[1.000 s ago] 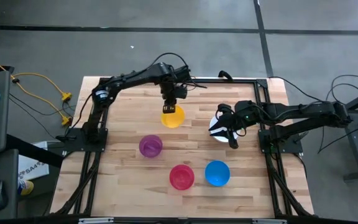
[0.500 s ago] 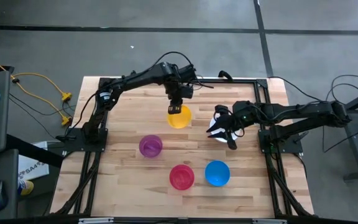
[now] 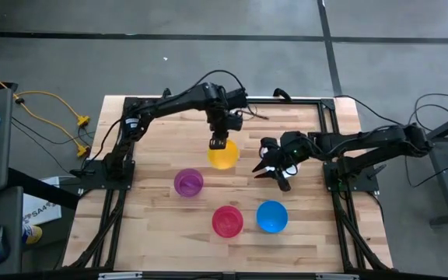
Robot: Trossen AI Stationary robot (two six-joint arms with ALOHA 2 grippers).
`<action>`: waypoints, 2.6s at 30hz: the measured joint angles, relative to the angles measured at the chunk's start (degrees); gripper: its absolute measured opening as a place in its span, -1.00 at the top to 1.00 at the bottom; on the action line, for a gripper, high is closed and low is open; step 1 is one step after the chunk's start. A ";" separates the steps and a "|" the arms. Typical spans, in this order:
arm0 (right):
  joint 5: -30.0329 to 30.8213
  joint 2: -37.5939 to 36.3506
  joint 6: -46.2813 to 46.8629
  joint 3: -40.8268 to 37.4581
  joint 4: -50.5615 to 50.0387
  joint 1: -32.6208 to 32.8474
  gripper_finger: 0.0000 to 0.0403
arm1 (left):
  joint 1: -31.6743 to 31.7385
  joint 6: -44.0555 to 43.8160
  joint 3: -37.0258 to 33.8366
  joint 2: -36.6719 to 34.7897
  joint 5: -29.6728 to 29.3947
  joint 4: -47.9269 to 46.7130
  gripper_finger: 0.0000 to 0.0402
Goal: Nest bowls inside each other
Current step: Stack the yellow bowl on top of the white bowl
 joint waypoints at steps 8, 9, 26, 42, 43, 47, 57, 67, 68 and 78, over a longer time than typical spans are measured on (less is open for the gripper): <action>0.61 0.61 -5.76 0.00 0.18 0.05 0.54 | -2.85 -5.15 -0.02 0.00 -3.97 2.27 1.00; 1.25 0.61 -5.89 0.00 0.30 0.05 0.54 | -3.26 -6.01 -0.02 0.00 -4.81 3.33 1.00; 7.85 0.61 -14.46 0.00 -2.47 0.07 0.54 | 1.10 -24.53 -0.07 -0.02 1.12 3.40 1.00; 16.15 0.61 -22.70 0.00 -2.97 4.09 0.54 | 0.18 -37.34 2.80 -0.11 0.31 0.05 1.00; 16.93 0.61 -23.34 0.00 -3.18 4.45 0.54 | 0.08 -37.57 2.80 -0.11 -0.18 -0.53 1.00; 21.29 0.61 -25.93 0.69 -5.65 5.54 0.54 | -0.50 -38.56 2.80 0.21 -1.29 -0.89 1.00; 26.61 2.48 -26.09 13.20 -21.06 7.20 0.54 | -0.51 -38.89 2.75 0.96 -1.17 -1.85 1.00; 26.88 14.83 -28.79 24.89 -33.68 7.55 0.54 | -0.55 -39.39 2.75 0.92 -0.29 -2.93 1.00; 26.91 15.37 -29.66 25.60 -33.85 7.59 0.54 | -0.55 -39.39 2.75 0.91 -0.33 -3.02 1.00; 25.25 15.80 -32.22 29.29 -33.92 5.37 0.54 | -0.55 -39.41 2.75 0.90 -0.60 -3.51 1.00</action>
